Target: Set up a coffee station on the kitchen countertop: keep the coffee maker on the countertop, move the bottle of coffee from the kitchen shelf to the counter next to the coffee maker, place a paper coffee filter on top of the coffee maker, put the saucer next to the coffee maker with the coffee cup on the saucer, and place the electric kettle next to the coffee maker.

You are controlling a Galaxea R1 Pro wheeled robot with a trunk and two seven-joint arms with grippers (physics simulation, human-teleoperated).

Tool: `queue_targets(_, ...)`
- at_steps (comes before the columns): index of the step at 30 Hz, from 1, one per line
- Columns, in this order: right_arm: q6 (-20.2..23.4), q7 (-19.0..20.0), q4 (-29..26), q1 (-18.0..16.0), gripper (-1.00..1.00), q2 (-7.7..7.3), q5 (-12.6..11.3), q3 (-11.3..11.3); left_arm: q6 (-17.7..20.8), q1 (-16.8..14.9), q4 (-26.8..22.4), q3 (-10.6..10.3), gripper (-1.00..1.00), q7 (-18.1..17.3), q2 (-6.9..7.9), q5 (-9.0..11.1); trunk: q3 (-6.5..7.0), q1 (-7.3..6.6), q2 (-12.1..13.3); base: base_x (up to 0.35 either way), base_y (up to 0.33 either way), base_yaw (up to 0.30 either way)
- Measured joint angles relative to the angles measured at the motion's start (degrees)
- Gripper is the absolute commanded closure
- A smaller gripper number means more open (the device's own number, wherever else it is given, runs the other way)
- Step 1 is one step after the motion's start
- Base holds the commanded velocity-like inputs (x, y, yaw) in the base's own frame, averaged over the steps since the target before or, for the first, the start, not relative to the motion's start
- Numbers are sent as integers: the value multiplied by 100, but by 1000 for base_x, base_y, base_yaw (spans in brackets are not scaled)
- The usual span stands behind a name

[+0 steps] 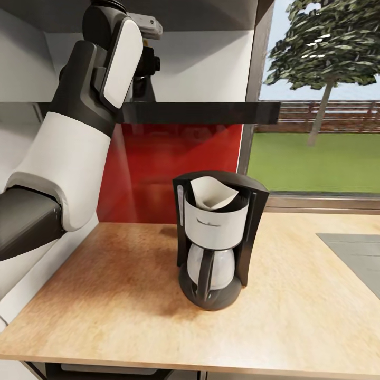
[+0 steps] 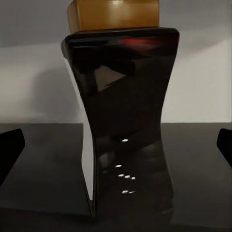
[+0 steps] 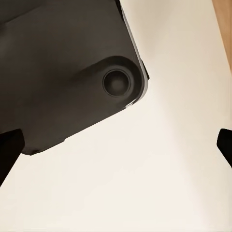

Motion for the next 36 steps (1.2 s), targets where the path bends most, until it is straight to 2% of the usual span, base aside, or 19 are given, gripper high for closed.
queue_targets(36,0,0,0,0,-100,0,0,-2,8,0,-45,8,-100,0,0,0,0,0,0,64,-1,0)
